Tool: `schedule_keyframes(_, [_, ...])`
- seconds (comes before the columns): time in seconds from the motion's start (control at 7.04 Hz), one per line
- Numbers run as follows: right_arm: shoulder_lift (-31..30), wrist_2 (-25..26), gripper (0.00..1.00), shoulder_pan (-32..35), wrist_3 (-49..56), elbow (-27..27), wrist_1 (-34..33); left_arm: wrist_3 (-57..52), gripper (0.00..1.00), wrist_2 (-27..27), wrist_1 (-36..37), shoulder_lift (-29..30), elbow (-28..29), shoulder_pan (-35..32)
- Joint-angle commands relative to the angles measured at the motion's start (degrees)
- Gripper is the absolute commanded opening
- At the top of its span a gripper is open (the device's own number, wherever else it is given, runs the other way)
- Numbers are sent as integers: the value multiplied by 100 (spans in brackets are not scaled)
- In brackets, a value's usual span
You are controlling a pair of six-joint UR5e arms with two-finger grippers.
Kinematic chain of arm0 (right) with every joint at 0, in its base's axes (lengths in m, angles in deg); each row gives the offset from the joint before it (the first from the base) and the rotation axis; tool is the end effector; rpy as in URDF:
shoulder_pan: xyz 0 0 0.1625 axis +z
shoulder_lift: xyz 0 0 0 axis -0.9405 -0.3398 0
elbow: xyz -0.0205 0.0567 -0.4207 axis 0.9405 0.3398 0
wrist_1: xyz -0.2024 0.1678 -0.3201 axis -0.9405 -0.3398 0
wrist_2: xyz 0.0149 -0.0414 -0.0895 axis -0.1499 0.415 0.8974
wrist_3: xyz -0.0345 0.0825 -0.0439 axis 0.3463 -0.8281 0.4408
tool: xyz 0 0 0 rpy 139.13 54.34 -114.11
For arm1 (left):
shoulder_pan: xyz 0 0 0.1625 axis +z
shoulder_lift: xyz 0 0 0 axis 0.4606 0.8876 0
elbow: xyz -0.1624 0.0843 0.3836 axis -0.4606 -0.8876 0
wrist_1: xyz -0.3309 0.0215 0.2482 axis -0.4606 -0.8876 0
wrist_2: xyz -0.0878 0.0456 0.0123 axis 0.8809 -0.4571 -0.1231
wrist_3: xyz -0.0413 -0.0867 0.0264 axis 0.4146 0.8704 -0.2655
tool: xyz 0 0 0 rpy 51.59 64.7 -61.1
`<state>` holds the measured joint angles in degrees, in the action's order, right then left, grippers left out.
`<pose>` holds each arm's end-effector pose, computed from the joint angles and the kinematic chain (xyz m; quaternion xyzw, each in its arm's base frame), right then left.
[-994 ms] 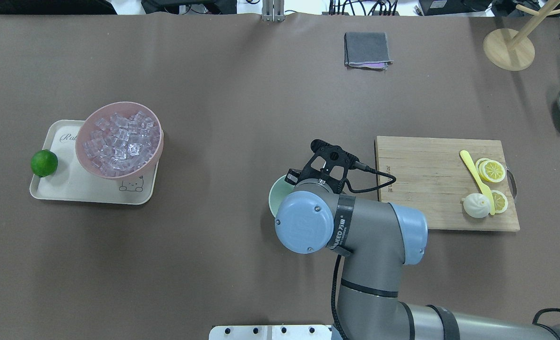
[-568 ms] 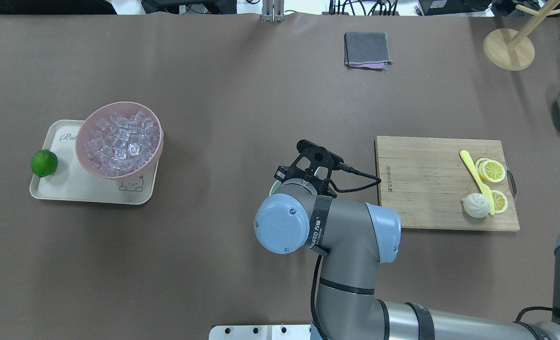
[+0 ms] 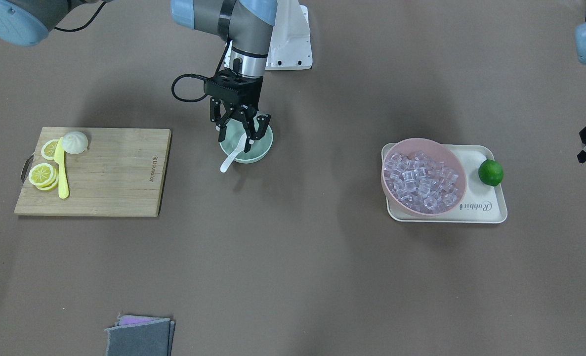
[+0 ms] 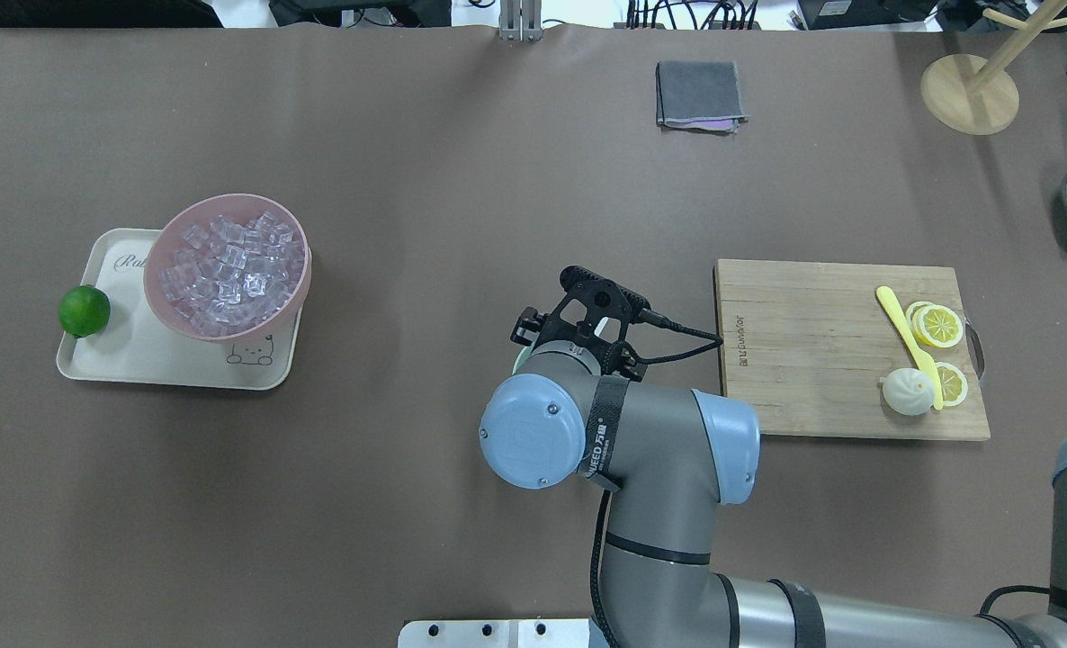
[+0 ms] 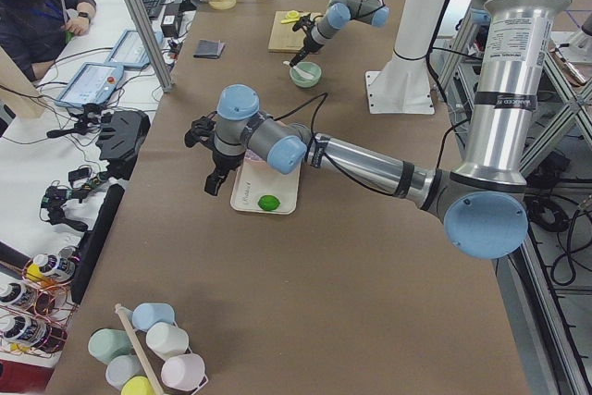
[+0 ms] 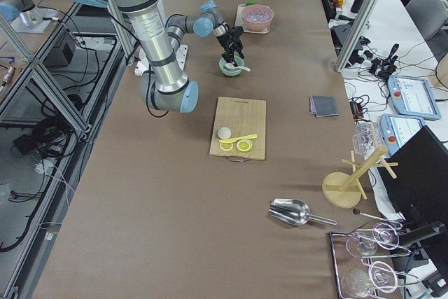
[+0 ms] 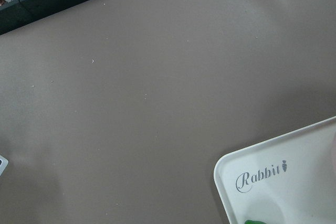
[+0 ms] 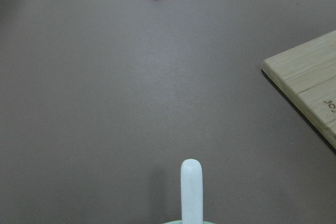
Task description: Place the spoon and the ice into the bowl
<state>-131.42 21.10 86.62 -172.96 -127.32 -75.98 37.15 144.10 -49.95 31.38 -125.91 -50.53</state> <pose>-0.5826 -0.3532 0.1979 0.1938 -0.3039 0.3278 0.8733 0.0443 -0.5485 0.4816 0.2145 0.3621 0.1175 0.8995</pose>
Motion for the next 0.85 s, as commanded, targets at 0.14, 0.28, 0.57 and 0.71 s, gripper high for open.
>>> schedule_keyframes(0.14, [-35, -288, 100, 493, 1179, -299, 78, -9, 98, 0, 26, 9, 3, 9])
schedule_keyframes(0.28, [-52, -778, 100, 862, 1760, -300, 105, -9, 98, 0, 70, 9, 3, 0])
schedule_keyframes(0.57, [-201, -1683, 100, 1661, 3147, -300, 158, -70, 98, 87, 523, 35, -6, -44])
schedule_keyframes(0.71, [-454, -2105, 100, 1978, 3729, -300, 680, -288, 98, 375, 1084, 70, -14, -192])
